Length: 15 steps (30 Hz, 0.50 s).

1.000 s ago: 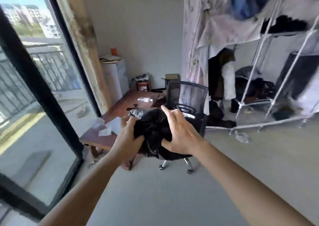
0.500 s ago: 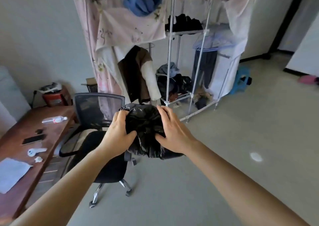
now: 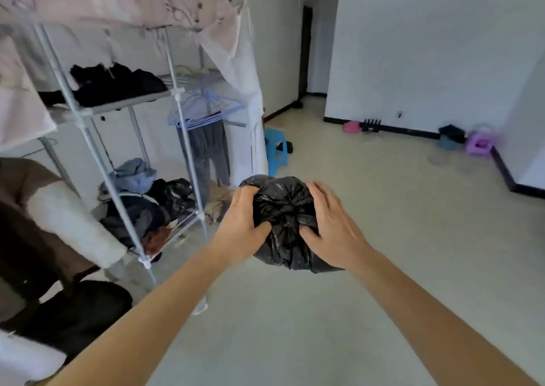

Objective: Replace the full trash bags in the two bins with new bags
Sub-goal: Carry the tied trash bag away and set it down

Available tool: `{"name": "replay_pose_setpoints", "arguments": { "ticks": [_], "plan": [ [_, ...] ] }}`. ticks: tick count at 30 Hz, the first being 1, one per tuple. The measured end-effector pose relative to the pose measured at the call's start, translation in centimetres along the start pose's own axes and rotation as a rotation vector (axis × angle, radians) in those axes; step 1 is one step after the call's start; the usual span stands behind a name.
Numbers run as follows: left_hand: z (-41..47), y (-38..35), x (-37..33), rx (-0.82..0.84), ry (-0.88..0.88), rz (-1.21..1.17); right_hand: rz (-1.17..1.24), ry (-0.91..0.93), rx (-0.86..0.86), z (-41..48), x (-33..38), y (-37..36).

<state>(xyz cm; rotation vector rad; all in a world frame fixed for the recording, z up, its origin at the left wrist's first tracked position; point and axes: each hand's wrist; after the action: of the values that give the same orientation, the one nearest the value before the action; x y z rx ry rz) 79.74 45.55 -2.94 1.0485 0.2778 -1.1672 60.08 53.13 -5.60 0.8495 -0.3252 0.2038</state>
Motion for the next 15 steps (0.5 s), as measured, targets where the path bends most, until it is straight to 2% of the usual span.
{"name": "replay_pose_setpoints", "arguments": {
  "ticks": [7,15],
  "plan": [
    [15.7,-16.3,0.6,0.136,-0.033,-0.070,-0.026,-0.118,-0.040,10.7,-17.5,-2.8],
    [33.2,-25.3,5.6,0.070,-0.030,-0.044,0.000,-0.059,-0.012,27.8,-27.9,-9.6]
  ]
}}
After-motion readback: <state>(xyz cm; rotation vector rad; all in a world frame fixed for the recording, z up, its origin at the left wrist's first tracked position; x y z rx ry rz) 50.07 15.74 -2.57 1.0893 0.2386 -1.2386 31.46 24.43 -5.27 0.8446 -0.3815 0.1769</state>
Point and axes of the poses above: each hand's wrist, its own z-axis towards the middle knuckle, its own y-axis out of the back of the hand, x = y × z, and after that the axes turned 14 degrees about -x, right-handed
